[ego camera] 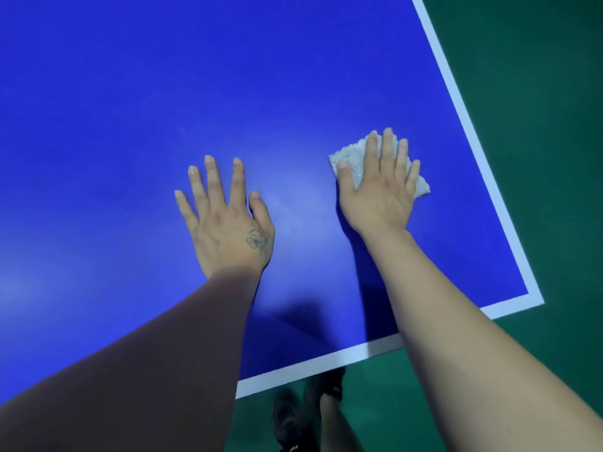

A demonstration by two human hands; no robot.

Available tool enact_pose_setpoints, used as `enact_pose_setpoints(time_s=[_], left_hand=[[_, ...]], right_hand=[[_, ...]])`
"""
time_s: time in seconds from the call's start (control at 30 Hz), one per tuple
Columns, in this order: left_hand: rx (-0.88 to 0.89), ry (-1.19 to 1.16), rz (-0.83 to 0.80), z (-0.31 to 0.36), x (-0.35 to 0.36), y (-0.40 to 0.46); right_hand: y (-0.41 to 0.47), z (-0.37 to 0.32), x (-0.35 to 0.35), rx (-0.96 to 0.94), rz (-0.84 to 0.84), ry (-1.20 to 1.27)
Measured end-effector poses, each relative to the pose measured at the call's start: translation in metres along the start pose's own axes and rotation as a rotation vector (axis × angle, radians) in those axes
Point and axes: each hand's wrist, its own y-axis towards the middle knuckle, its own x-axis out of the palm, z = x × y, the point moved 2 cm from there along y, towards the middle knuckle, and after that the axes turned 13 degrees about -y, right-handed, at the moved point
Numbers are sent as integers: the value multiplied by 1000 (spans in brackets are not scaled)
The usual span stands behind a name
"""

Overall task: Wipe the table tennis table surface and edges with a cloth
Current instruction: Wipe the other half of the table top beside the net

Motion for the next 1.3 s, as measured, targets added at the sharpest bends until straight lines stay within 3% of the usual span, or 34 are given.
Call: enact_pose_setpoints(time_s=[0.2,0.33,0.43,0.57,0.77,1.03,1.17,1.3], left_hand=[[-1,-13,-13,2,-1,0],[-5,-2,-11,1,1,0],[-9,7,-20,2,1,2],[-5,10,-24,2,0,1],[-1,22,-22,2,1,1],[7,5,-16,1,-1,1],[8,24,-13,1,-1,0],[0,73,-52,7,-2,-1]], right_hand=[[-76,-34,-2,-237,30,8],[-146,-5,4,-321,-10,-13],[-170,40,5,-301,-27,-12],[-157,89,3,-137,-45,-45],[-104,61,10,96,-15,-23],[-156,3,8,-198,47,54],[-187,39,13,-240,2,47],[-182,109,12,-100,-8,-26]])
